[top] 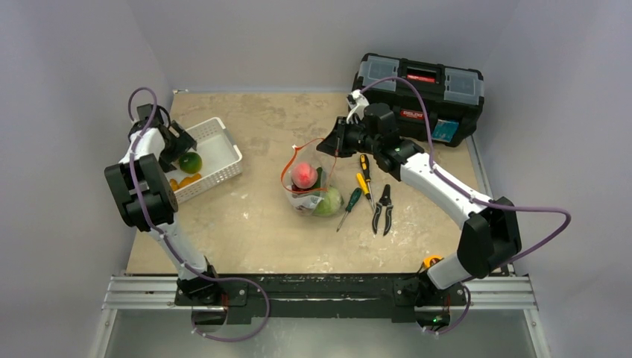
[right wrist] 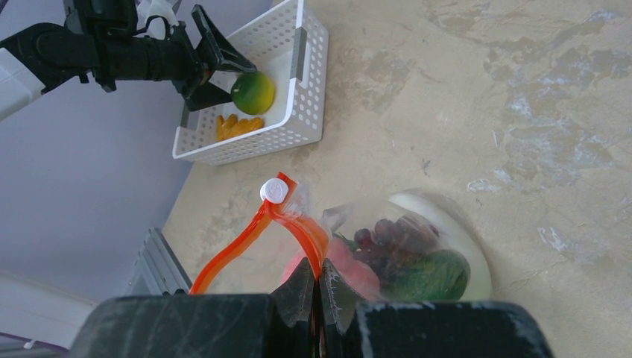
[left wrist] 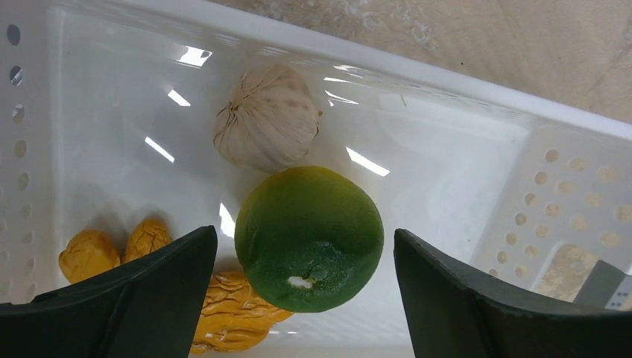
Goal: Place the food in the zip-top bag and seal the zipper
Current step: Pick up the fake fruit from the bin.
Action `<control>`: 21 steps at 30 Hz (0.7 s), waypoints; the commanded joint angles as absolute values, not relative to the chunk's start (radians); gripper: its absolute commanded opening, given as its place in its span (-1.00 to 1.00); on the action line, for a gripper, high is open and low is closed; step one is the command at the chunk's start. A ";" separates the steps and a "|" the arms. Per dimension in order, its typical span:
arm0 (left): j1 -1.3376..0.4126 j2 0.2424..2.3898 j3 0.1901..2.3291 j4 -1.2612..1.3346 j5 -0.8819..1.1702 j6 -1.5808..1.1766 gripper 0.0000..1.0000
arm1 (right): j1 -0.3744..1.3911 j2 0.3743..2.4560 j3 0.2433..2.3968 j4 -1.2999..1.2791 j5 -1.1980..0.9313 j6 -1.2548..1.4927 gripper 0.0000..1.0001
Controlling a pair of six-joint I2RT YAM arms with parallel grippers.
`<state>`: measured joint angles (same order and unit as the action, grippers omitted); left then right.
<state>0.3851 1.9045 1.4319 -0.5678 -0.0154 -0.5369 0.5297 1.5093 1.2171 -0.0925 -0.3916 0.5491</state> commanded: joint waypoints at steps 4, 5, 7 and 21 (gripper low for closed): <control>0.373 1.944 1.479 -0.546 0.030 -0.478 0.72 | 0.528 1.442 1.205 -0.065 -0.384 0.555 -1.00; 0.368 1.949 1.479 -0.550 0.023 -0.475 0.72 | 0.528 1.437 1.203 -0.066 -0.383 0.557 -1.00; 0.364 1.963 1.486 -0.566 0.019 -0.474 0.73 | 0.529 1.428 1.196 -0.066 -0.381 0.559 -1.00; 0.363 1.829 1.496 -0.599 0.106 -0.493 -0.52 | 0.529 1.390 1.180 -0.079 -0.367 0.567 -1.00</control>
